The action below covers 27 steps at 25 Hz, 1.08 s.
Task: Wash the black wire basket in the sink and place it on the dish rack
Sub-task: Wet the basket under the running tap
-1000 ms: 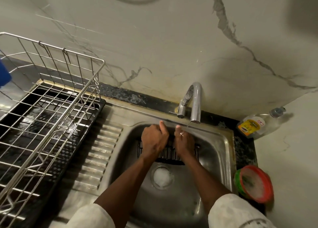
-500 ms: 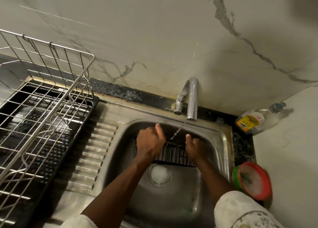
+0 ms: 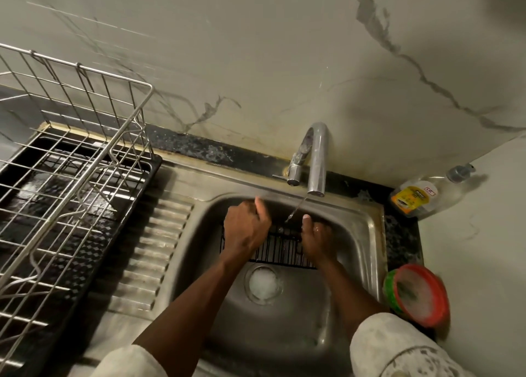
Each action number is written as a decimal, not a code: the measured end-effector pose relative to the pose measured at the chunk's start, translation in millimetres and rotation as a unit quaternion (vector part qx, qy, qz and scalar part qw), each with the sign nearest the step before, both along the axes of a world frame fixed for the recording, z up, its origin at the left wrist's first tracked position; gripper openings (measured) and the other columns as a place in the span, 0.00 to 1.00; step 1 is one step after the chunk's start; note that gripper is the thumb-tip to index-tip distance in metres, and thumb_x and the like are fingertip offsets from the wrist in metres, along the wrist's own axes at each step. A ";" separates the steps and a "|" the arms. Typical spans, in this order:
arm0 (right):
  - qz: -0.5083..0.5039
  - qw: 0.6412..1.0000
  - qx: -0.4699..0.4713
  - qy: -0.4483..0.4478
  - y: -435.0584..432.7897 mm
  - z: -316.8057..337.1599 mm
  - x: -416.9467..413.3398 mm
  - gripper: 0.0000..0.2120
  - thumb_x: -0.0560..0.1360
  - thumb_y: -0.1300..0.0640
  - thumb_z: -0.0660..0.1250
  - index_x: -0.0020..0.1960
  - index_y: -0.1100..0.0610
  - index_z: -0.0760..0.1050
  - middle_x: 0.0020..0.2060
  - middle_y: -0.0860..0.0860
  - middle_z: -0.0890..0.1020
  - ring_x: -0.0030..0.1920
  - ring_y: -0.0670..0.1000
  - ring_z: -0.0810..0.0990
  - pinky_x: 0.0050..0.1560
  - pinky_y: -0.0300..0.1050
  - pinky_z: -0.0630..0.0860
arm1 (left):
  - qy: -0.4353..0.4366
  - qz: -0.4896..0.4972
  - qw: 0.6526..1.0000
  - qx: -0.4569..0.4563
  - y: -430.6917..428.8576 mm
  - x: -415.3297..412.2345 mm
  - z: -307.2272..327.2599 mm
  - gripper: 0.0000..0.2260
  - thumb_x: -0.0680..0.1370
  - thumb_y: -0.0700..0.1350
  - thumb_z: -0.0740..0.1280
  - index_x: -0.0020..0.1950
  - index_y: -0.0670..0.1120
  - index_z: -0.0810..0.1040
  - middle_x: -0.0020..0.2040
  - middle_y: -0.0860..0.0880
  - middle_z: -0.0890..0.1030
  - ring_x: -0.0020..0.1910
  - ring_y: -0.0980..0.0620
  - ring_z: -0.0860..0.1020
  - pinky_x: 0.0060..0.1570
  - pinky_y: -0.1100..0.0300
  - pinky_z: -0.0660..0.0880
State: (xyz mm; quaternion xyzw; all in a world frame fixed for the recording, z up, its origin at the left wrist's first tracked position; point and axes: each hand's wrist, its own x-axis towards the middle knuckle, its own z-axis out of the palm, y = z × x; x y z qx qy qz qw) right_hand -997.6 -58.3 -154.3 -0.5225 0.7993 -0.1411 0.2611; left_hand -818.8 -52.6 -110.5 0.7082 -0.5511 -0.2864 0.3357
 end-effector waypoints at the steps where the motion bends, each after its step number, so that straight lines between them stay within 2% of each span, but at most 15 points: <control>1: -0.006 1.000 -0.007 0.005 -1.7 0.5 0.7 0.35 0.83 0.35 0.43 0.42 0.56 0.80 0.42 0.55 0.83 0.47 0.56 0.82 0.54 0.50 0.77 | 0.009 0.008 1.000 0.003 -2.8 -0.1 -2.3 0.25 0.87 0.49 0.56 0.31 0.45 0.76 0.25 0.50 0.77 0.22 0.53 0.77 0.25 0.65 0.75; 3: 0.041 0.998 -0.054 0.008 -7.3 13.1 30.6 0.37 0.83 0.36 0.40 0.43 0.56 0.81 0.40 0.55 0.83 0.46 0.56 0.83 0.49 0.46 0.77 | 0.013 0.037 0.999 0.017 -10.6 0.4 -2.3 0.26 0.86 0.49 0.57 0.30 0.44 0.76 0.24 0.51 0.75 0.22 0.53 0.75 0.24 0.69 0.71; 5: 0.132 0.987 -0.088 0.012 -7.6 26.2 71.6 0.39 0.82 0.37 0.38 0.51 0.58 0.82 0.47 0.57 0.85 0.52 0.57 0.82 0.58 0.50 0.75 | -0.024 0.059 0.998 0.029 -14.1 1.5 -0.3 0.25 0.85 0.50 0.59 0.28 0.45 0.73 0.24 0.54 0.70 0.22 0.58 0.70 0.27 0.68 0.66; 6: 0.156 0.982 -0.107 0.005 -4.0 34.0 87.0 0.37 0.84 0.38 0.40 0.51 0.58 0.83 0.47 0.56 0.85 0.52 0.56 0.82 0.61 0.51 0.74 | -0.032 0.069 0.997 0.026 -13.2 3.5 -0.5 0.25 0.85 0.50 0.59 0.27 0.45 0.72 0.24 0.55 0.70 0.23 0.59 0.69 0.30 0.64 0.65; 8: 0.191 0.975 -0.112 0.009 -1.1 32.8 89.0 0.35 0.85 0.40 0.43 0.42 0.56 0.83 0.40 0.53 0.86 0.44 0.52 0.83 0.55 0.48 0.76 | -0.015 0.075 0.997 0.013 -9.1 9.3 -5.6 0.26 0.84 0.49 0.59 0.26 0.45 0.71 0.24 0.54 0.73 0.23 0.58 0.72 0.31 0.61 0.67; 11: 0.134 0.990 -0.017 0.051 -8.4 24.0 43.5 0.34 0.84 0.37 0.43 0.38 0.54 0.79 0.34 0.50 0.81 0.37 0.48 0.78 0.45 0.44 0.75 | 0.024 0.063 0.998 0.014 -1.8 17.7 -12.1 0.26 0.86 0.49 0.57 0.29 0.44 0.75 0.25 0.51 0.77 0.24 0.56 0.76 0.26 0.71 0.68; 13: 0.094 0.990 0.037 0.093 -11.3 19.1 16.4 0.32 0.84 0.37 0.44 0.38 0.53 0.78 0.37 0.52 0.80 0.39 0.51 0.76 0.46 0.46 0.73 | 0.041 0.052 0.998 -0.001 -0.6 20.1 -15.0 0.26 0.86 0.49 0.57 0.29 0.43 0.76 0.25 0.49 0.77 0.23 0.54 0.76 0.25 0.69 0.70; 15: 0.102 0.985 0.039 0.130 -13.3 19.8 9.1 0.30 0.84 0.38 0.46 0.36 0.52 0.76 0.36 0.52 0.80 0.39 0.51 0.78 0.45 0.48 0.76 | 0.044 0.046 0.998 -0.017 -2.3 26.3 -24.8 0.26 0.87 0.49 0.57 0.30 0.44 0.76 0.25 0.50 0.77 0.22 0.57 0.75 0.25 0.69 0.69; 16: 0.112 0.980 0.029 0.162 -13.9 21.0 10.2 0.29 0.84 0.39 0.47 0.35 0.52 0.75 0.35 0.52 0.79 0.37 0.51 0.77 0.43 0.48 0.77 | 0.032 0.041 0.999 -0.018 -1.6 31.6 -30.4 0.26 0.87 0.50 0.58 0.30 0.45 0.76 0.25 0.51 0.76 0.22 0.58 0.74 0.26 0.70 0.69; 18: 0.155 0.960 0.013 0.231 -15.5 28.6 21.0 0.27 0.83 0.41 0.48 0.33 0.52 0.72 0.31 0.50 0.77 0.32 0.48 0.75 0.37 0.45 0.74 | -0.054 -0.012 0.998 0.001 0.8 41.1 -43.5 0.25 0.86 0.57 0.58 0.33 0.48 0.78 0.26 0.53 0.76 0.24 0.59 0.75 0.28 0.71 0.70; 20: 0.192 0.942 0.010 0.277 -12.4 39.6 33.8 0.27 0.83 0.43 0.48 0.32 0.52 0.72 0.28 0.48 0.75 0.29 0.46 0.74 0.35 0.43 0.73 | -0.114 -0.079 0.990 0.032 4.8 35.7 -48.6 0.25 0.85 0.62 0.55 0.37 0.50 0.78 0.28 0.54 0.77 0.26 0.59 0.76 0.32 0.60 0.78; 21: 0.201 0.937 0.006 0.286 -9.6 45.9 40.0 0.27 0.84 0.44 0.49 0.32 0.52 0.73 0.28 0.48 0.76 0.29 0.47 0.76 0.36 0.43 0.75 | -0.112 -0.099 0.988 0.031 6.8 24.1 -47.1 0.26 0.85 0.62 0.52 0.37 0.50 0.77 0.28 0.55 0.76 0.27 0.59 0.76 0.35 0.56 0.79; 23: 0.221 0.931 -0.007 0.290 -7.5 54.8 49.3 0.27 0.85 0.46 0.48 0.36 0.52 0.77 0.32 0.49 0.80 0.34 0.51 0.80 0.40 0.48 0.78 | -0.077 -0.108 0.991 0.008 9.9 -5.5 -35.1 0.26 0.87 0.58 0.50 0.35 0.52 0.76 0.29 0.57 0.74 0.30 0.57 0.74 0.46 0.55 0.75; 25: 0.217 0.940 -0.009 0.262 -11.4 62.2 55.3 0.26 0.86 0.45 0.48 0.40 0.52 0.79 0.36 0.50 0.81 0.38 0.52 0.81 0.44 0.47 0.77 | -0.017 -0.064 0.998 0.009 10.2 -27.2 -28.2 0.26 0.88 0.55 0.53 0.32 0.51 0.75 0.28 0.57 0.75 0.33 0.59 0.74 0.54 0.56 0.65; 27: 0.219 0.951 -0.027 0.218 -12.0 70.0 51.9 0.25 0.85 0.41 0.49 0.38 0.50 0.75 0.33 0.47 0.78 0.36 0.48 0.77 0.42 0.45 0.73 | 0.052 0.010 0.997 0.054 7.7 -30.3 -25.2 0.26 0.86 0.56 0.57 0.31 0.50 0.76 0.28 0.54 0.78 0.33 0.60 0.76 0.54 0.57 0.67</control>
